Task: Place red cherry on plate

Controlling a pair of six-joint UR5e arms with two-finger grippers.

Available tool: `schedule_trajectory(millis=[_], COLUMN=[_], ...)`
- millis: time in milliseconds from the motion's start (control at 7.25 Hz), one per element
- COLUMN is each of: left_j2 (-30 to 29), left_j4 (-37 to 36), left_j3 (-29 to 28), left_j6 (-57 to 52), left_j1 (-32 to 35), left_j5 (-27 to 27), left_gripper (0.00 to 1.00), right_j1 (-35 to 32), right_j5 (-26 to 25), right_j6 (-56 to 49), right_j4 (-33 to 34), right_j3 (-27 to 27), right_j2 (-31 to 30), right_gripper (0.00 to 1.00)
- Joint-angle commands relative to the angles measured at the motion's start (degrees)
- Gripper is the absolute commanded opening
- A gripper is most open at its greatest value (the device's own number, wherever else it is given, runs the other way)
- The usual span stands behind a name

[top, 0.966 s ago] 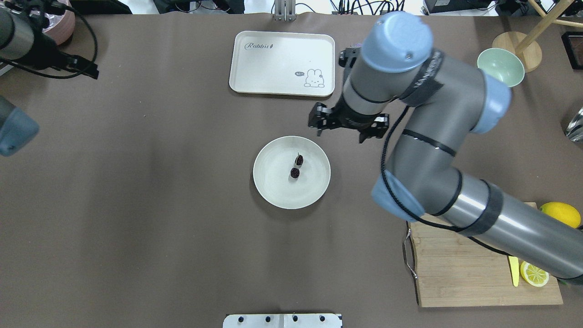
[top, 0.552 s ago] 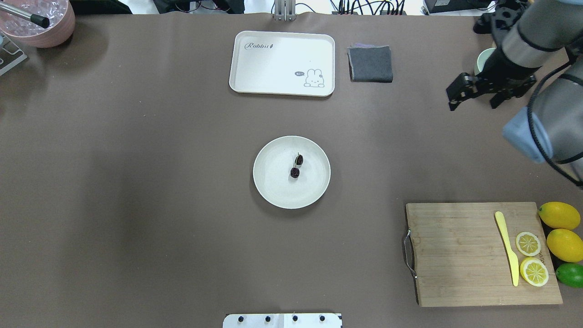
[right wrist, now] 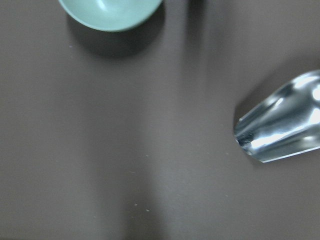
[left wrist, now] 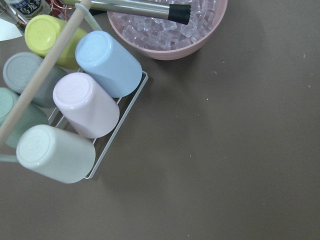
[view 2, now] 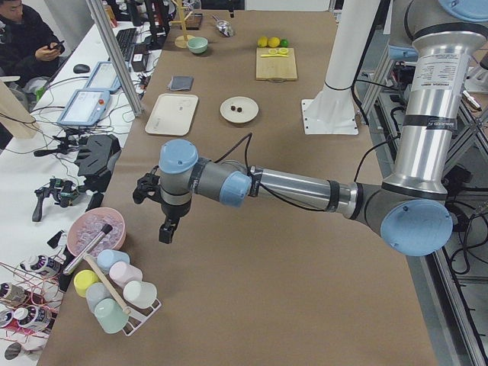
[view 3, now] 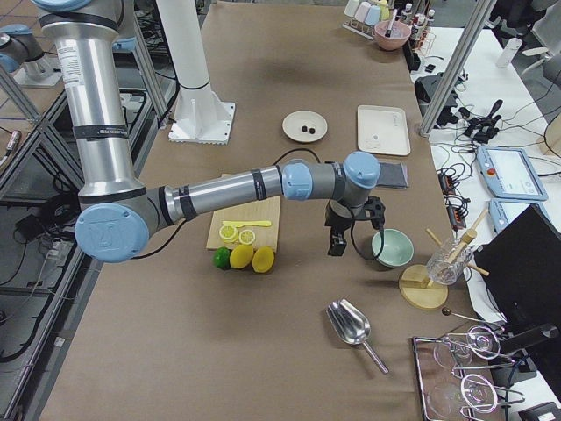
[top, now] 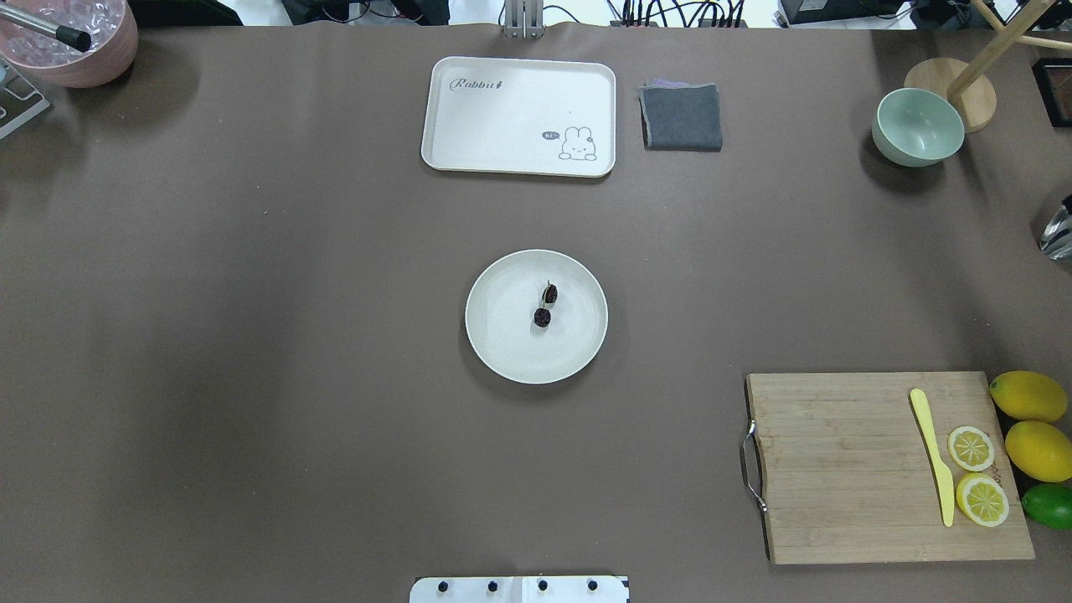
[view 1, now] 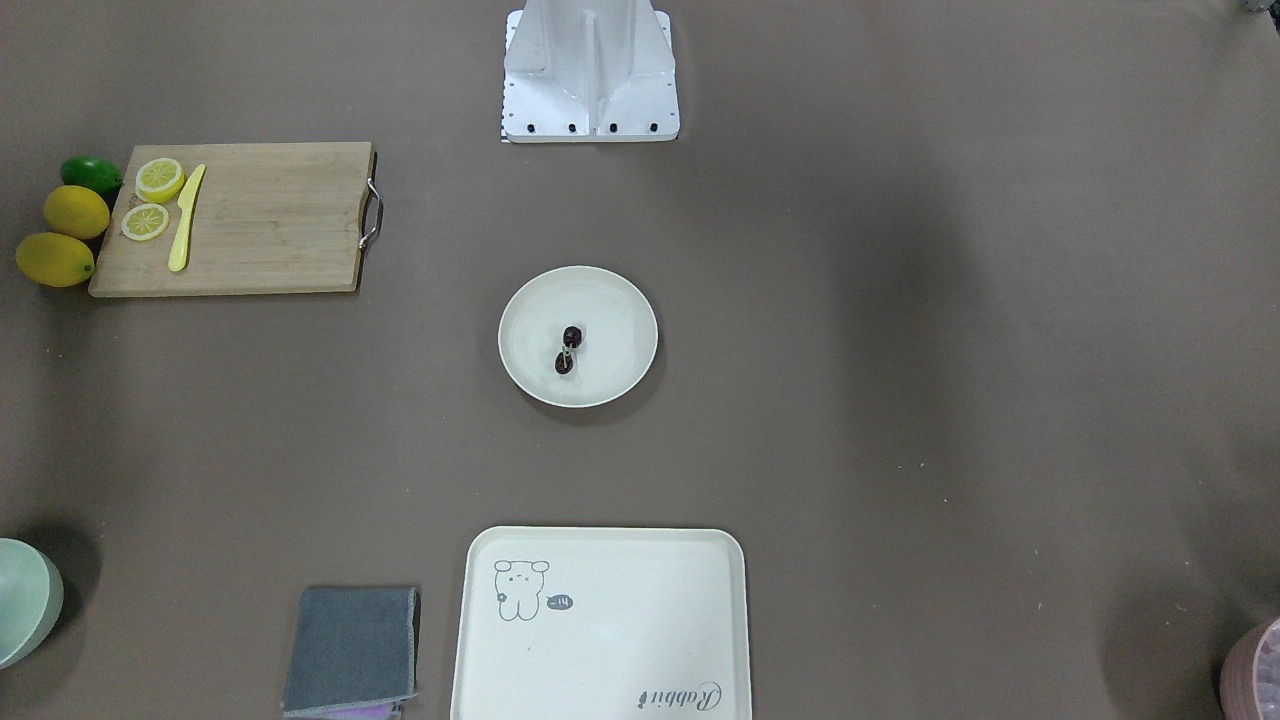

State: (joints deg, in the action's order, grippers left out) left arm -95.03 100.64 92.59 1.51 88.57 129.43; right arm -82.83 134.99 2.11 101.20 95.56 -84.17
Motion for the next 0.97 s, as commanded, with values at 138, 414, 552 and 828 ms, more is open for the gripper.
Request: schedule_trajectory(millis=[138, 414, 552, 828], left_j2=[4.7, 5.4, 5.4, 5.4], left_j4=[3.1, 3.1, 3.1, 3.0], left_j3=[-0.4, -0.4, -0.4, -0.1], left_j6=[-0.2, -0.1, -0.1, 0.2], left_j1=[0.2, 0.2, 0.2, 0.2], left_j5=[0.2, 0.3, 0.4, 0.3], left_gripper=[0.98, 0.98, 0.98, 0.98], right_j1=[-7.8, -8.1, -8.5, -8.6], right_j5=[-0.5, -0.3, -0.3, -0.5], right_j6=[-7.6, -7.4, -7.4, -7.3], right_j4=[0.0, 0.0, 0.0, 0.0], right_j3=[-0.4, -0.2, -0.2, -0.2], right_j2=[-7.1, -7.2, -7.2, -6.8], right_gripper=[1.00, 1.00, 1.00, 1.00])
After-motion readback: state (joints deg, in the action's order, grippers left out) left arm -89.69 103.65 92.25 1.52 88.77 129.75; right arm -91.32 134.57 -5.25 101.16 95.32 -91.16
